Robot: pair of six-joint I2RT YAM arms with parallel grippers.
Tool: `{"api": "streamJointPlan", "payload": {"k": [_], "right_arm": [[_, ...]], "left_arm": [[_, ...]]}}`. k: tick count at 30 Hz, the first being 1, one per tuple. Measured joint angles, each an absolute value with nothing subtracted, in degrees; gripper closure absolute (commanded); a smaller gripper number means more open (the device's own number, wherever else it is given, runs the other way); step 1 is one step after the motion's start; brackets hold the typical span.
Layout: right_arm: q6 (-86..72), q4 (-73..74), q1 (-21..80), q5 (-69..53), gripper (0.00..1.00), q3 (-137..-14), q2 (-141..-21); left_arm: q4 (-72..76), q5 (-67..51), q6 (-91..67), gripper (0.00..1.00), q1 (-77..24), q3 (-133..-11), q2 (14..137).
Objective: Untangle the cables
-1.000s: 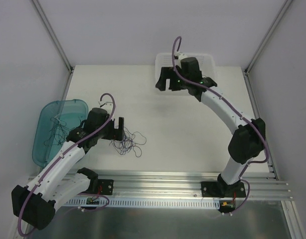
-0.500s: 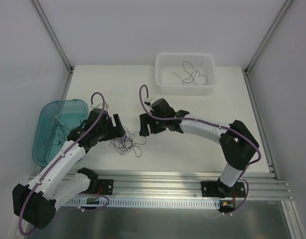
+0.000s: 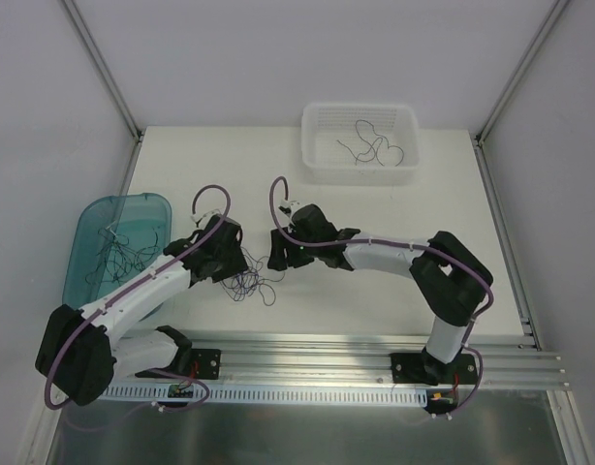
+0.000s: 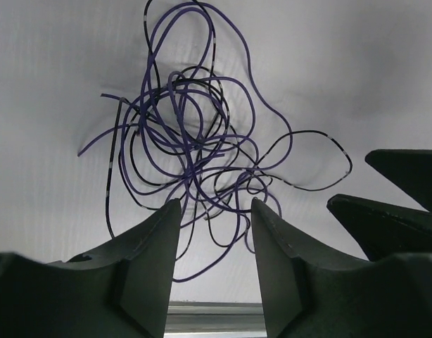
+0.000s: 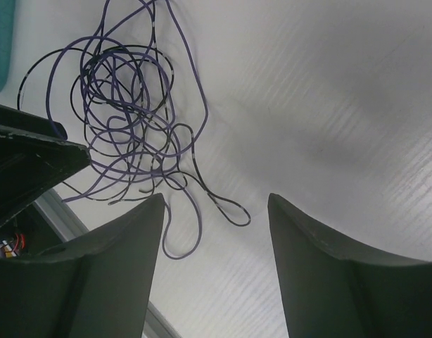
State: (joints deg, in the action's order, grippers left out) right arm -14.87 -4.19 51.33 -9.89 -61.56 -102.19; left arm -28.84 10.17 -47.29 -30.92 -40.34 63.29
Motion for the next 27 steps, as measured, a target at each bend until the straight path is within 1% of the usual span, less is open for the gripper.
{"api": "streamJointPlan", "payload": {"k": [1, 3, 4, 5, 6, 7, 8, 9, 10, 12, 16, 19, 23, 27], "right_arm": [[-15.00, -4.97, 51.40, -9.91, 0.40, -61.12, -102.43], [-15.40, -6.35, 51.48, -9.91, 0.44, -60.25, -102.91], [-15.57, -7.01, 51.48, -9.89, 0.49, -59.75, -103.31], [-15.64, -7.53, 51.48, -9.91, 0.53, -59.37, -103.72], [-15.81, -7.81, 51.48, -9.91, 0.57, -59.07, -104.18], [-15.99, -8.10, 51.48, -9.91, 0.66, -58.85, -104.64], [-16.05, -8.38, 51.48, -9.96, 0.73, -58.65, -105.01], [-16.03, -8.51, 51.48, -9.96, 0.80, -58.46, -105.21], [-16.12, -8.71, 51.48, -9.96, 0.91, -58.22, -105.30], [-16.19, -9.08, 51.35, -9.85, 0.99, -57.47, -105.14], [-15.27, -6.85, 50.50, -8.16, 0.99, -54.59, -101.49], [-12.82, -0.03, 49.06, -4.86, 0.99, -53.95, -93.30], [-8.49, 9.87, 47.29, 1.39, 0.99, -55.22, -77.62], [-5.19, 19.79, 45.23, 5.91, 0.99, -60.23, -66.02]], "left_arm": [[-28.82, 11.05, -47.83, 0.64, -31.18, -40.34, 64.23], [-28.62, 12.05, -49.10, 0.74, -31.20, -40.34, 65.58], [-28.58, 12.56, -49.32, 0.79, -31.20, -40.34, 66.06], [-28.47, 12.86, -49.71, 0.88, -31.20, -40.34, 66.46], [-28.45, 13.10, -50.11, 0.92, -31.20, -40.36, 66.70], [-28.47, 13.23, -50.13, 0.97, -31.20, -40.36, 66.74], [-28.47, 13.47, -50.13, 1.00, -31.20, -40.45, 66.59], [-28.49, 13.67, -49.95, 1.00, -31.20, -40.58, 66.28], [-28.49, 13.85, -49.58, 1.00, -31.20, -40.75, 65.69], [-28.56, 14.11, -48.77, 1.00, -31.20, -41.12, 63.57], [-28.47, 15.53, -47.11, 1.00, -31.14, -41.91, 58.28], [-28.49, 15.86, -46.85, 1.00, -30.61, -41.80, 57.65], [-28.38, 16.93, -46.83, 1.00, -29.65, -40.23, 61.60], [-28.75, 17.12, -46.63, 1.00, -29.52, -39.35, 67.81]]}}
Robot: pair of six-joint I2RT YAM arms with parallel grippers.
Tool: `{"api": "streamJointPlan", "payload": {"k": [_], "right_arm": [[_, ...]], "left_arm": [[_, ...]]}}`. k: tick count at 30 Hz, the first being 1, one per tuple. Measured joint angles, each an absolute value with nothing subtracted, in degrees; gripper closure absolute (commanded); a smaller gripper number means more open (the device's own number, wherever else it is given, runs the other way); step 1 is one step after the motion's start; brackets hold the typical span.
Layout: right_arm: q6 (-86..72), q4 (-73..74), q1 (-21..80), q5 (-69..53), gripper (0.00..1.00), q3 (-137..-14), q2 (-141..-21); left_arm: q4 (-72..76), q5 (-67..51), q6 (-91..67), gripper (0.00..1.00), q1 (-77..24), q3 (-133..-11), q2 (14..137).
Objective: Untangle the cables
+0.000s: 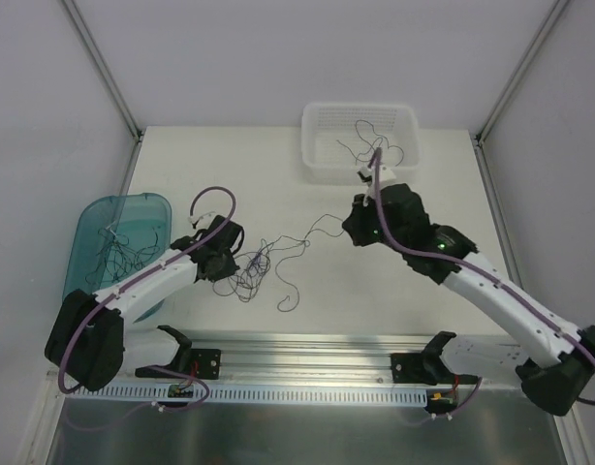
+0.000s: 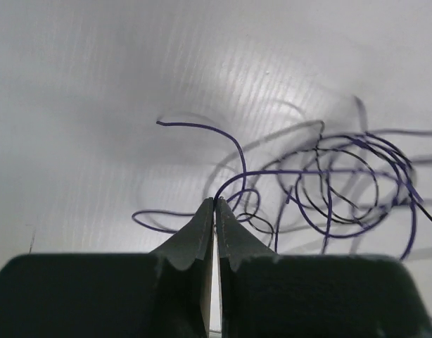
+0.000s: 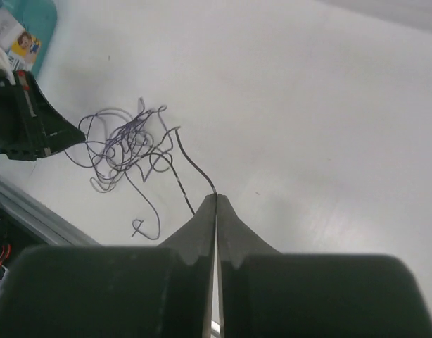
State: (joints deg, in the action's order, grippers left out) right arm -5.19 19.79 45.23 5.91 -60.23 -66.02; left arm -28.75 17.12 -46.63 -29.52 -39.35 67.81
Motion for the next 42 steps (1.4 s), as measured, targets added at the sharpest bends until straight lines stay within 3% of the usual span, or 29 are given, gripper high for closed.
{"api": "streamJointPlan", "payload": {"k": [7, 17, 26, 33, 39, 42], "right_arm": [[0.78, 37.12, 41.36, 10.11, 0.99, -75.48, -52.18], [5.76, 44.42, 41.06, 10.02, 0.99, -92.51, -47.40], [6.17, 41.56, 41.06, 8.99, 0.99, -92.68, -40.32], [8.54, 38.02, 41.06, 12.71, 0.99, -100.86, -37.67], [8.97, 37.76, 41.08, 15.68, 0.99, -98.65, -34.83], [7.27, 38.37, 41.10, 15.86, 0.99, -92.97, -34.94]], "left_arm": [[-28.08, 17.08, -45.78, 1.00, -29.52, -39.35, 73.65], [-26.24, 16.40, -45.36, 1.00, -29.52, -39.72, 79.11], [-24.91, 16.16, -45.34, 1.00, -29.52, -39.75, 79.90], [-24.58, 16.16, -45.32, 1.00, -29.52, -40.64, 81.30], [-24.38, 16.12, -45.32, 1.00, -29.52, -41.54, 82.28], [-24.18, 15.44, -45.23, 0.90, -29.52, -41.25, 81.60]]}}
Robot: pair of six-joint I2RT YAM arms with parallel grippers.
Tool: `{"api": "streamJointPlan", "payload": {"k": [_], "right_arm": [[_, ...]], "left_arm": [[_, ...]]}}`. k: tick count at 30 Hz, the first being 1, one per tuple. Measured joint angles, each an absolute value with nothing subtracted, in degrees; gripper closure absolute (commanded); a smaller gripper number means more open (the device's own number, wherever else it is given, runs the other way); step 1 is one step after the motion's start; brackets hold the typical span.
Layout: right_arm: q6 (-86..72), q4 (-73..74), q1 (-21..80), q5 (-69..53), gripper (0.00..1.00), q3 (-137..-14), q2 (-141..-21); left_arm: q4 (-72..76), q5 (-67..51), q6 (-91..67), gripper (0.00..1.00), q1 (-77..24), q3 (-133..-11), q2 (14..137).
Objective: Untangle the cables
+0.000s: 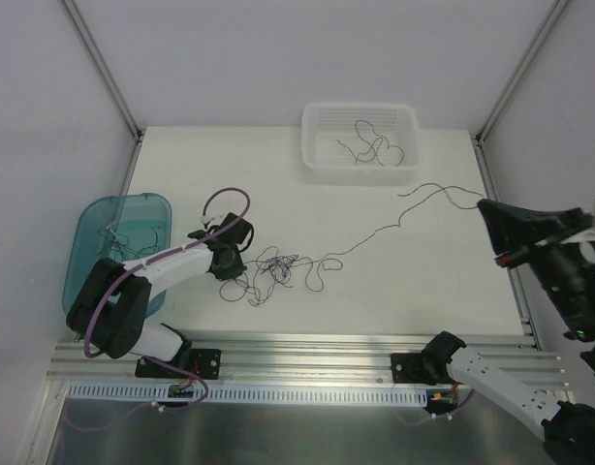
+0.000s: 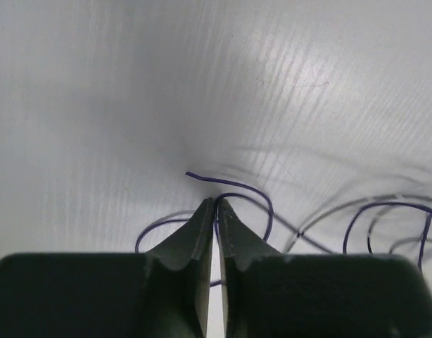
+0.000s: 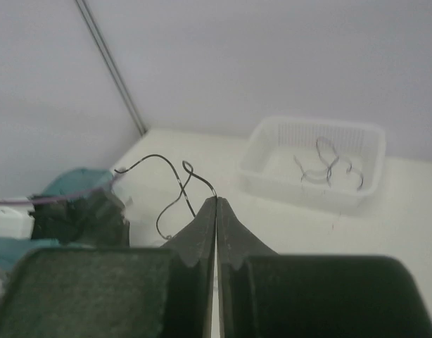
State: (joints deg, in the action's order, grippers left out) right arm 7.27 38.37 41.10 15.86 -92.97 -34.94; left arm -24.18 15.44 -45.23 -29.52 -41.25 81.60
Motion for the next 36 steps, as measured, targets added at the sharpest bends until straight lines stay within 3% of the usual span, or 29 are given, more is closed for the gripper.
{"api": "streamJointPlan", "payload": {"k": [1, 3, 4, 7, 8, 11, 14, 18, 24, 36], "right_arm": [[6.48, 38.57, 41.12, 15.77, 0.99, -90.65, -35.00], [4.34, 39.81, 41.12, 15.25, 0.99, -84.23, -36.16], [2.72, 39.92, 41.12, 14.76, 0.98, -80.27, -37.15], [-1.48, 40.34, 41.12, 13.61, 0.82, -69.97, -41.34], [-2.94, 40.60, 41.12, 13.43, 0.67, -66.28, -42.96], [-6.57, 41.32, 41.12, 14.26, 0.45, -57.17, -48.36], [-9.02, 44.77, 41.12, 16.51, 0.42, -53.82, -52.60], [-8.58, 44.14, 42.33, 15.49, 0.42, -53.58, -54.81], [-4.86, 32.84, 47.09, 2.74, 0.43, -49.71, -56.07], [2.28, 13.17, 53.34, -17.50, 0.37, -47.90, -75.55]], "left_arm": [[-24.16, 14.94, -45.12, 0.78, -29.56, -40.95, 81.08], [-24.34, 13.63, -44.34, 0.72, -29.71, -40.10, 78.72], [-24.38, 13.28, -44.12, 0.63, -30.09, -39.77, 77.03], [-24.34, 11.51, -42.70, 0.44, -31.18, -39.48, 69.58], [-24.05, 10.74, -42.33, 0.36, -31.55, -39.48, 67.00], [-23.79, 8.34, -40.77, 0.20, -31.99, -39.48, 60.58], [-23.79, 5.52, -39.70, 0.11, -32.51, -39.46, 56.05], [-23.77, 2.04, -38.92, 0.13, -35.03, -39.51, 53.30], [-23.44, 0.49, -38.00, 0.20, -42.15, -41.04, 57.45], [-21.76, 4.71, -42.24, 0.34, -43.83, -41.32, 66.65]]}}
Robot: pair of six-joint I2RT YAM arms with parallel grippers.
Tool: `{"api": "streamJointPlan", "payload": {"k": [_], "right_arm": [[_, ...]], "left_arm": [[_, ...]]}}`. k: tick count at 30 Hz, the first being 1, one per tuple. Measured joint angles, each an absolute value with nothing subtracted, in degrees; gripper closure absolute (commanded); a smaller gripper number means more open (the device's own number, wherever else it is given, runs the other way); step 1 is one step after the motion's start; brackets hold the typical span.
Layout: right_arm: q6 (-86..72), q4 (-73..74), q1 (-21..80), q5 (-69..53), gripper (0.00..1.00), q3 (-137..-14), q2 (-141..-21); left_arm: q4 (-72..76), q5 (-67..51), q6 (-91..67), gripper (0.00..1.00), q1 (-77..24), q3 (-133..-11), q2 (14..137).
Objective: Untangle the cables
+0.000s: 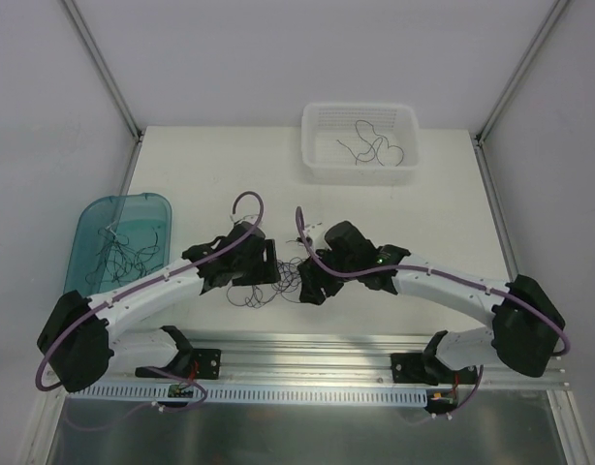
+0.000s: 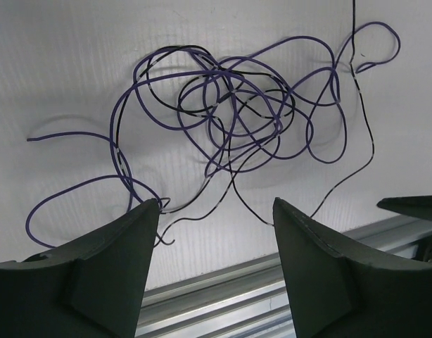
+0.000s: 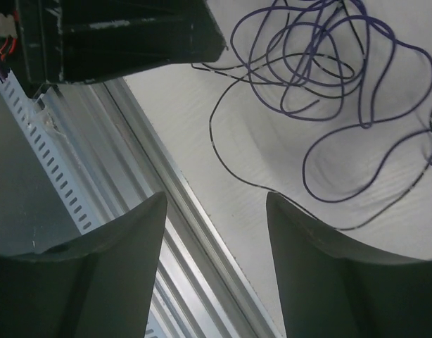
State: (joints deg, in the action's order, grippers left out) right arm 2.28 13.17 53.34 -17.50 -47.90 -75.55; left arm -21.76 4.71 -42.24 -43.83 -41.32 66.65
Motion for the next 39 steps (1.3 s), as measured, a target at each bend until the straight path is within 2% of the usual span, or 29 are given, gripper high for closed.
{"api": "streamJointPlan", "payload": {"k": [9, 12, 15, 16, 19, 20, 23, 24, 26, 32, 39], "right_arm": [[2.81, 3.88, 53.76, -28.88, 0.38, -48.97, -92.12], [2.22, 1.98, 53.80, -31.07, 0.45, -49.06, -94.45], [1.52, 1.10, 53.82, -32.29, 0.68, -49.43, -95.22], [1.58, 0.97, 53.80, -32.53, 0.79, -49.43, -95.20], [0.93, -0.34, 53.78, -33.32, 0.92, -49.43, -95.11], [0.69, -0.67, 53.78, -33.52, 0.99, -49.41, -94.91], [0.21, -1.45, 53.78, -33.82, 0.99, -48.80, -93.30], [-0.25, -1.32, 53.78, -33.78, 0.99, -48.40, -92.31], [-1.13, -1.32, 53.71, -33.85, 0.99, -47.22, -90.32], [-1.23, 1.04, 53.89, -33.87, 0.99, -43.68, -78.67], [2.83, 15.73, 53.69, -30.13, 0.99, -45.47, -53.89]], "left_arm": [[-19.66, 5.17, -44.88, 0.39, -43.83, -41.32, 72.12], [-18.37, 5.15, -45.84, 0.43, -43.83, -41.32, 73.58], [-17.17, 5.17, -46.61, 0.47, -43.83, -41.32, 75.37], [-16.91, 5.17, -46.96, 0.51, -43.83, -41.30, 76.07], [-15.75, 5.13, -47.55, 0.59, -43.83, -41.30, 78.52], [-15.35, 5.15, -47.75, 0.67, -43.83, -41.30, 79.37], [-14.83, 5.15, -48.66, 0.82, -43.83, -41.34, 81.65], [-14.68, 5.08, -48.88, 0.93, -43.81, -41.36, 82.30], [-14.28, 5.98, -49.17, 1.00, -43.81, -41.74, 83.26], [-14.00, 7.97, -49.78, 1.00, -42.48, -42.39, 85.21], [-12.88, 7.97, -50.13, 1.00, -34.06, -42.85, 86.28]]}}
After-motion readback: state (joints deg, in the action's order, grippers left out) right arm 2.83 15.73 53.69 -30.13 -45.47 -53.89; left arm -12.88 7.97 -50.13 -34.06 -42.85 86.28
